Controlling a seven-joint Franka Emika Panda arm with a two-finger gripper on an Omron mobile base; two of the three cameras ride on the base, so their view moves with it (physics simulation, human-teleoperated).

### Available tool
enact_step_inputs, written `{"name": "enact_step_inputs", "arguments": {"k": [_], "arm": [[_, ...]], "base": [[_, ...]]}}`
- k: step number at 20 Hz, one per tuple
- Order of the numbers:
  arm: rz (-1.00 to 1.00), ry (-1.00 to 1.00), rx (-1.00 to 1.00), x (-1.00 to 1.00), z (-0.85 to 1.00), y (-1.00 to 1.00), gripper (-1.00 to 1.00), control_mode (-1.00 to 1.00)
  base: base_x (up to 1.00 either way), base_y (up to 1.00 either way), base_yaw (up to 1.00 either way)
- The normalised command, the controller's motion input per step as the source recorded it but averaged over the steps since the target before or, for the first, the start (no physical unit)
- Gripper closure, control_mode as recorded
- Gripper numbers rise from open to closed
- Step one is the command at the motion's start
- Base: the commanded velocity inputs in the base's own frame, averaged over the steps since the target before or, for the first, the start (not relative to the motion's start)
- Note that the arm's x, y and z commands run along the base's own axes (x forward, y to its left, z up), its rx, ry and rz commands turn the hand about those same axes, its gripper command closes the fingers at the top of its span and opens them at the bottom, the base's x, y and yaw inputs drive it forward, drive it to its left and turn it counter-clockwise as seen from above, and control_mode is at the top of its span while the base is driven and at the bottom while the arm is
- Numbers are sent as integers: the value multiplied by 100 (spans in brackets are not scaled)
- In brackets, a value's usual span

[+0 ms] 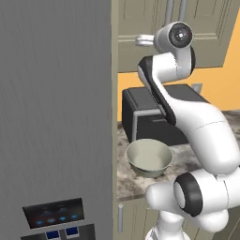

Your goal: Open the cabinet and setup a tea strainer by placing it in the bowl upright.

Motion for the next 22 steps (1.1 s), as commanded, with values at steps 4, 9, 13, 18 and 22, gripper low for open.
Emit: {"name": "enact_step_inputs", "arguments": {"k": [4, 9, 13, 18, 22], "arm": [[6, -18, 4, 33, -12, 27, 100, -100], [3, 0, 4, 30, 2, 92, 100, -100], [9, 16, 1, 1, 38, 100, 100, -100], [14, 2, 4, -56, 23, 100, 100, -100], [10, -23, 4, -100, 0, 100, 100, -100]], "base": [[0, 0, 0], [0, 0, 0], [0, 0, 0], [0, 0, 0], [0, 0, 0]]}}
